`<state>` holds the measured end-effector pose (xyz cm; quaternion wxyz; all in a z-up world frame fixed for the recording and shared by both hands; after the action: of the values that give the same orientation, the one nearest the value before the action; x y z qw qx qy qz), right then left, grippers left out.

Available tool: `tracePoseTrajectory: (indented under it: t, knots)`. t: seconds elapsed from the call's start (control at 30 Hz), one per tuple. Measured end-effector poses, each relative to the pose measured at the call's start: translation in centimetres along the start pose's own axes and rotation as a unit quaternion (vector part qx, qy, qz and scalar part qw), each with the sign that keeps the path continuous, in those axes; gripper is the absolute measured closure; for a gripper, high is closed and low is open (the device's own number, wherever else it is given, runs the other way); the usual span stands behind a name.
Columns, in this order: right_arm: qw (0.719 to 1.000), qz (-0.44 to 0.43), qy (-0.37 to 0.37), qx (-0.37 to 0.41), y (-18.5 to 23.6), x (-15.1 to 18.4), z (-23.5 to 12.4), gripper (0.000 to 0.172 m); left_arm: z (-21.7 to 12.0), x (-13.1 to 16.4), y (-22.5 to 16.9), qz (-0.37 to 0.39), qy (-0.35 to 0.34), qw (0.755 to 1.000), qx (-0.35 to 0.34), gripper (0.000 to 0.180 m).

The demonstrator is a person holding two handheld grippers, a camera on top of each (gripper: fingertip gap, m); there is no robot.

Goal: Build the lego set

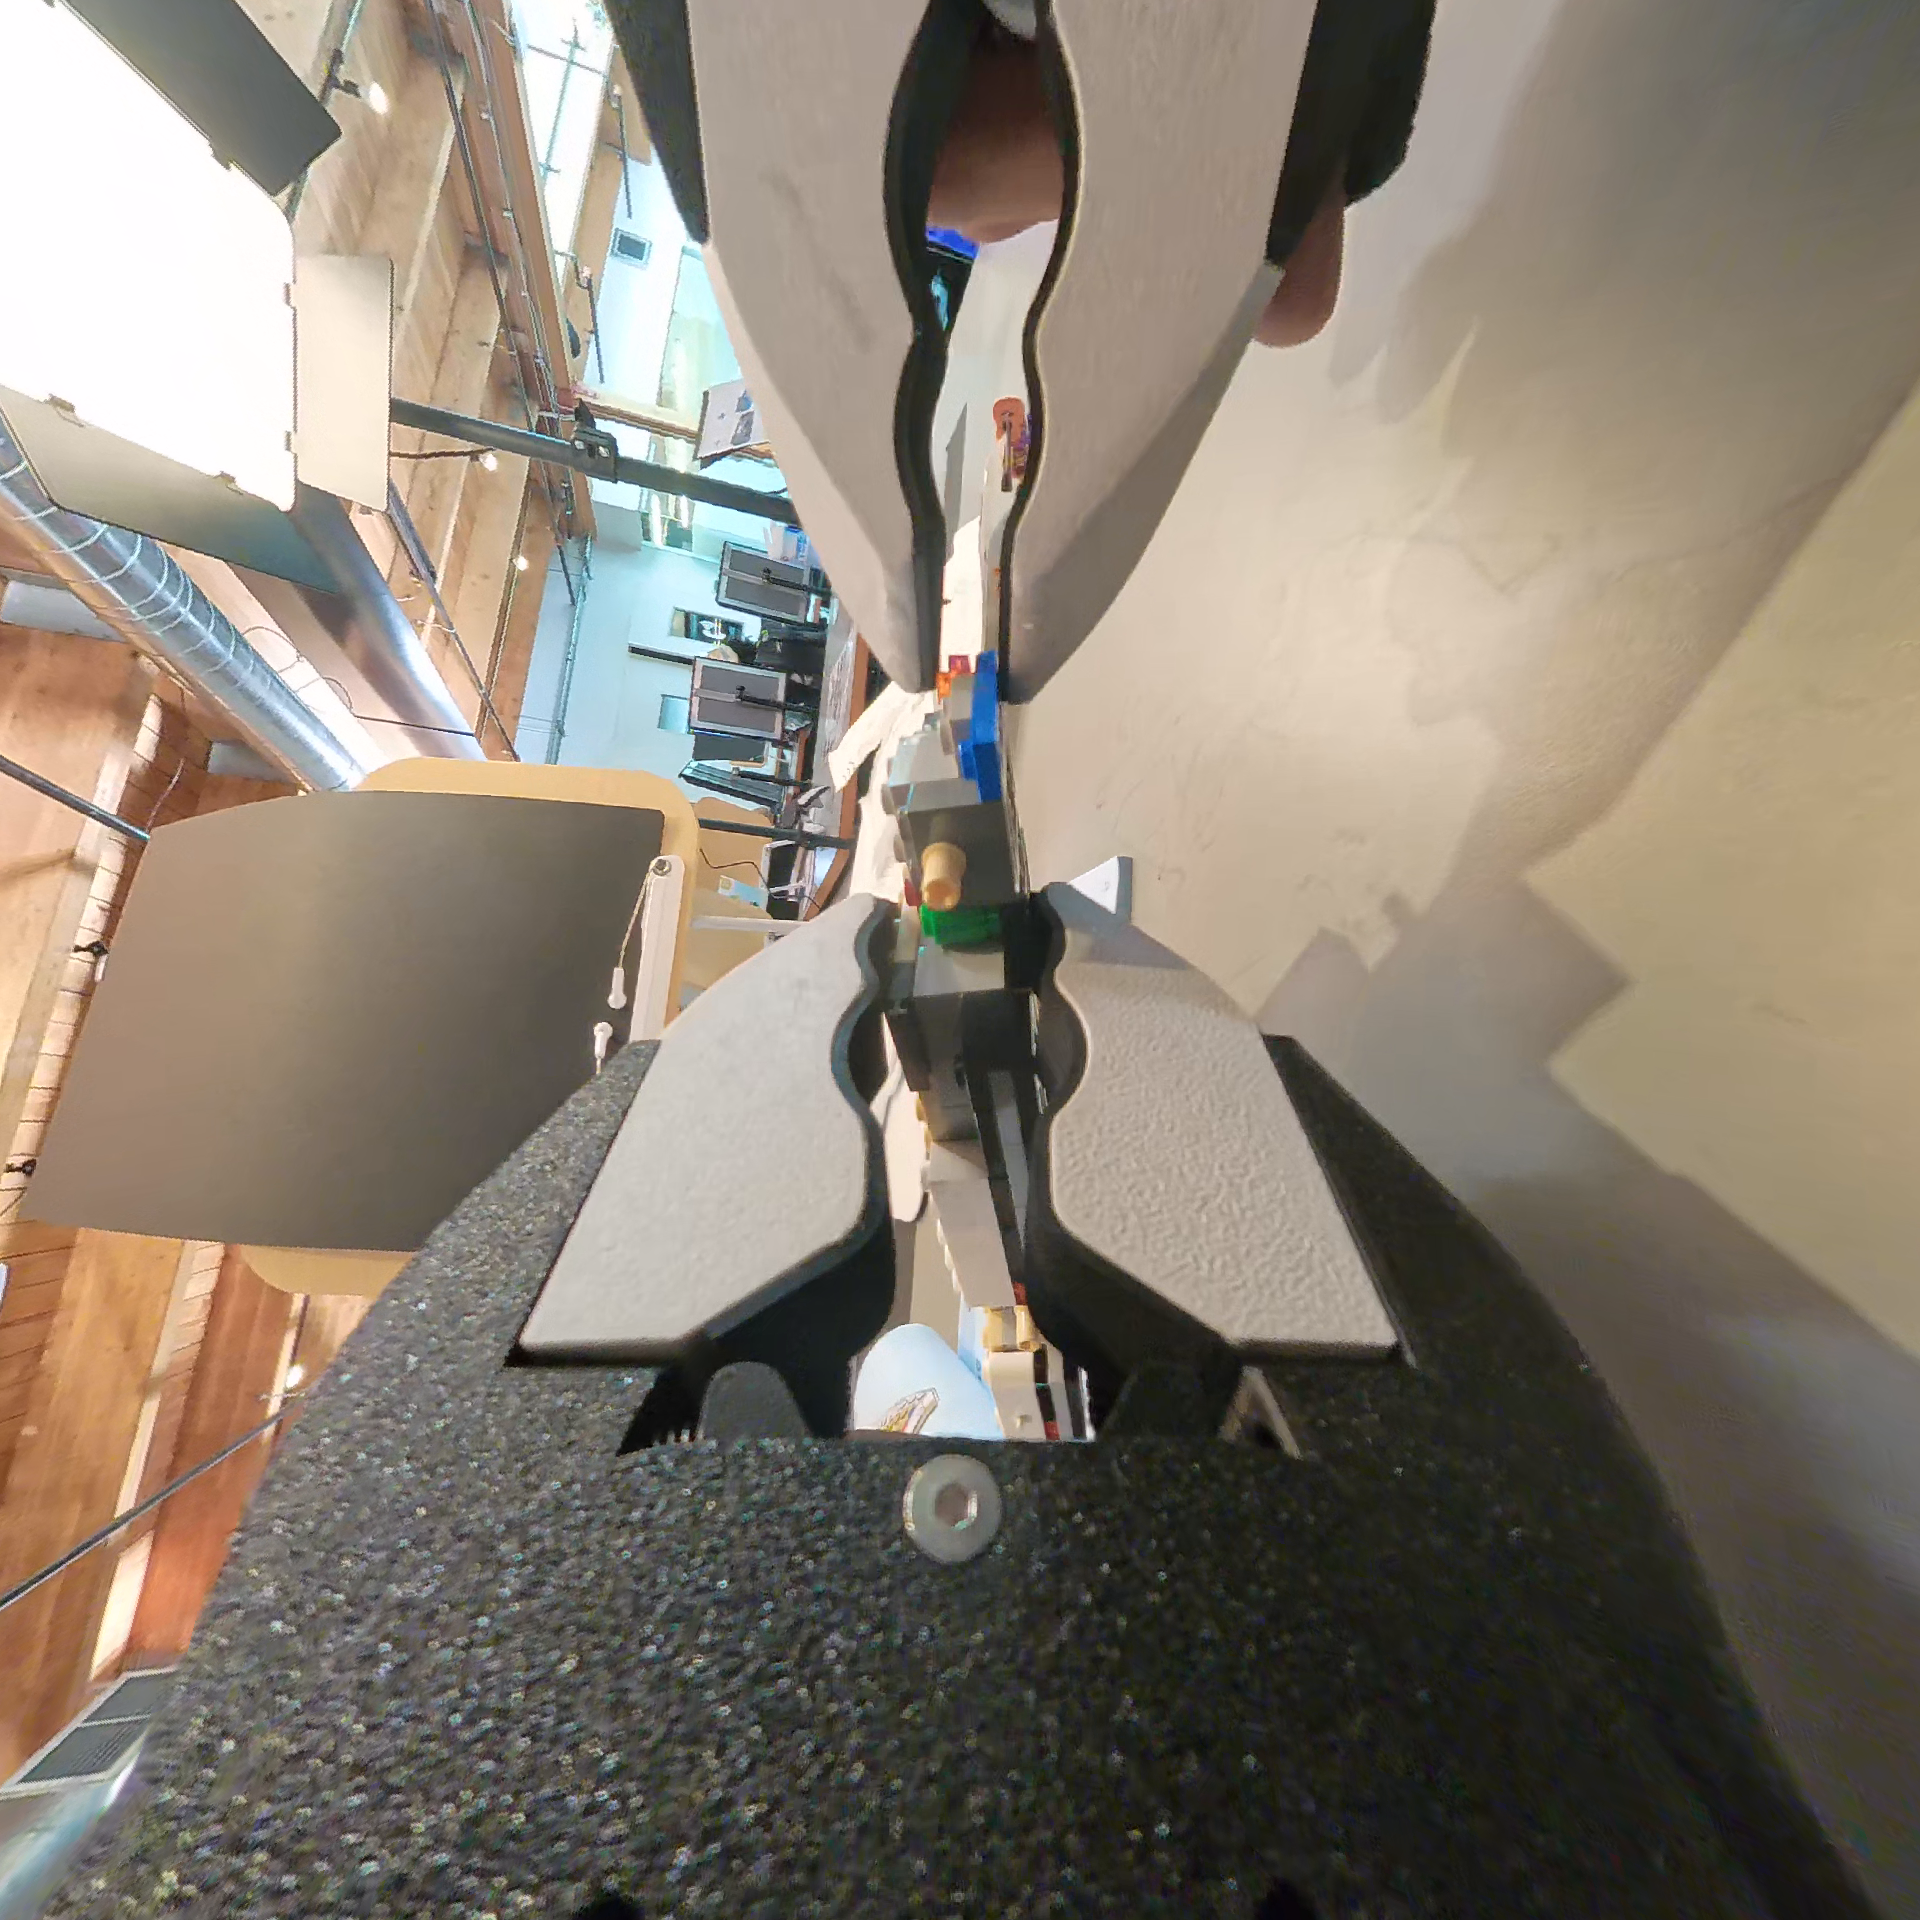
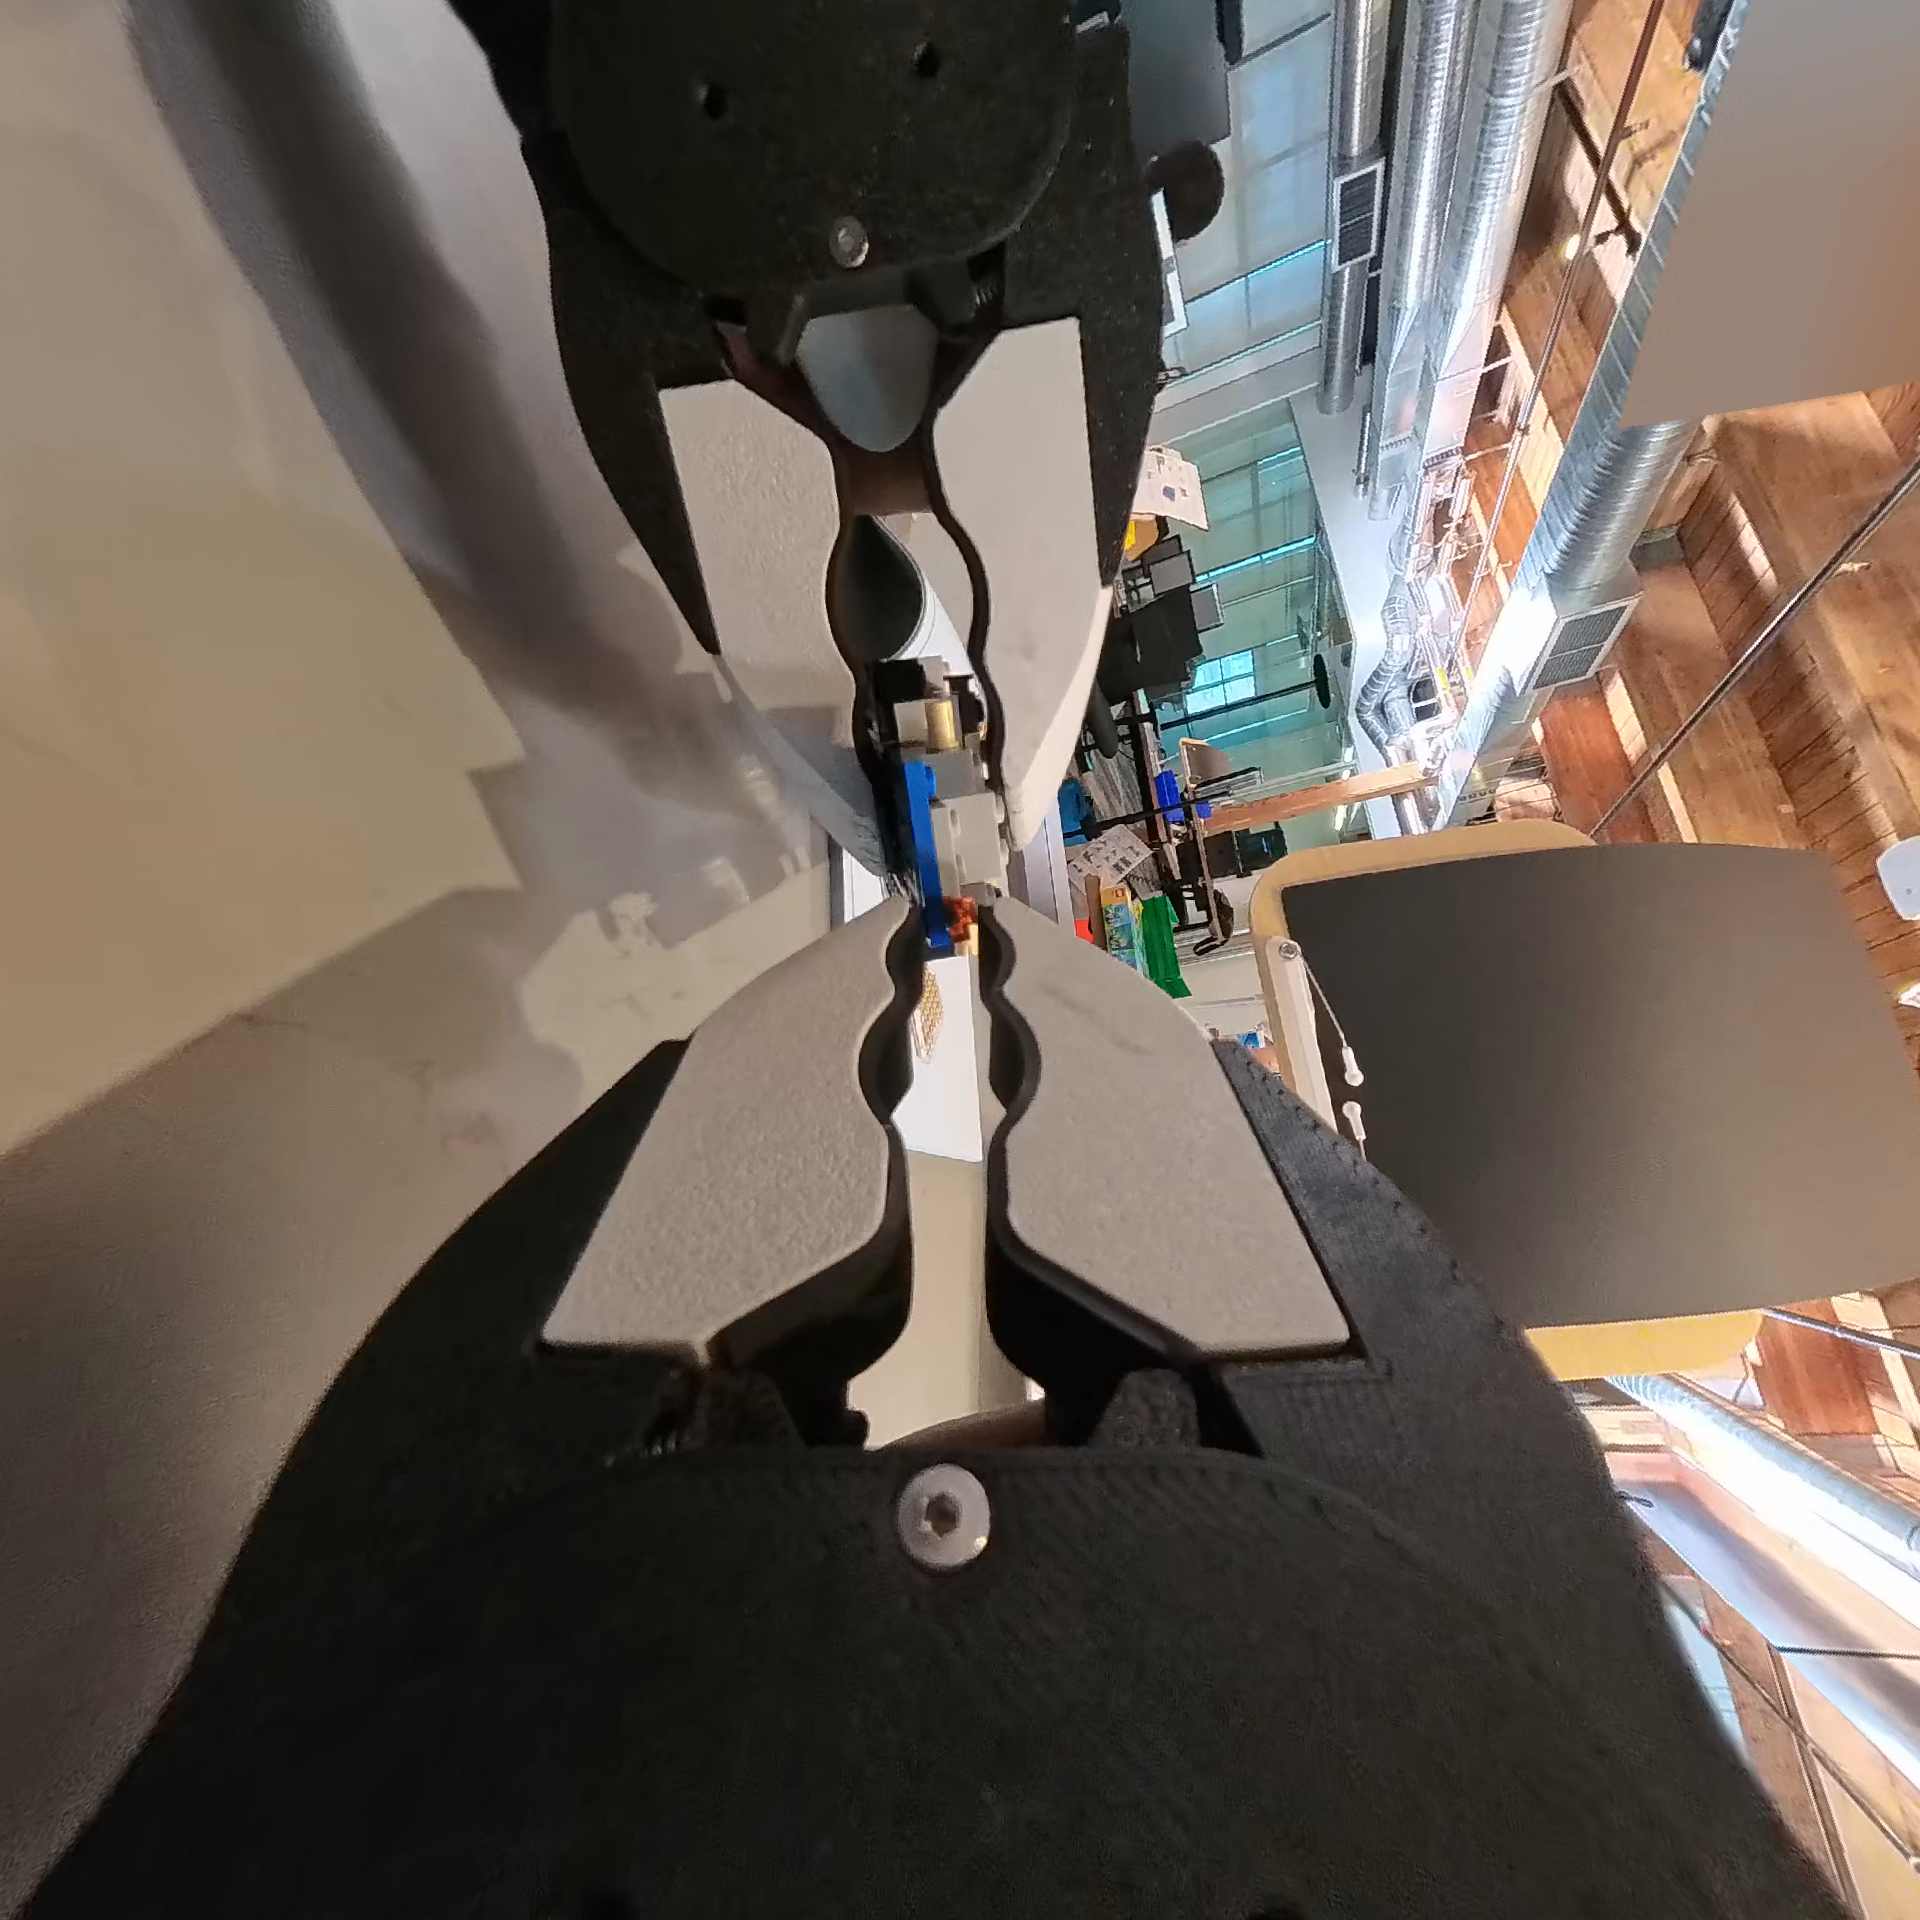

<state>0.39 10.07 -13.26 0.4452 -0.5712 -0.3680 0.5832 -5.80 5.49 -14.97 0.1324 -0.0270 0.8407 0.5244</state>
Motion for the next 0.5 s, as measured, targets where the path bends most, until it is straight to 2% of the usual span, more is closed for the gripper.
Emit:
tracePoseTrajectory:
  t: [0.5]
  knots:
    - [1.0, -0.027, -0.003, 0.003, 0.2, 0.04, 0.07, 0.163, -0.26, -0.14, 0.03, 0.036, 0.017, 0.999, -0.009, 0.156]
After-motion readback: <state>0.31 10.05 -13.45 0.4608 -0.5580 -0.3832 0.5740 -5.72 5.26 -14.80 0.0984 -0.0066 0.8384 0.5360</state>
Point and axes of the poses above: each gripper's, where its closed fingertips meet, z out along the fingers, x out of its underside, y = z × x across the jaws, the point moved 4 cm from there along -z, back along the fingers, and after that the axes turned 15 degrees about x, right-handed, at the moved point
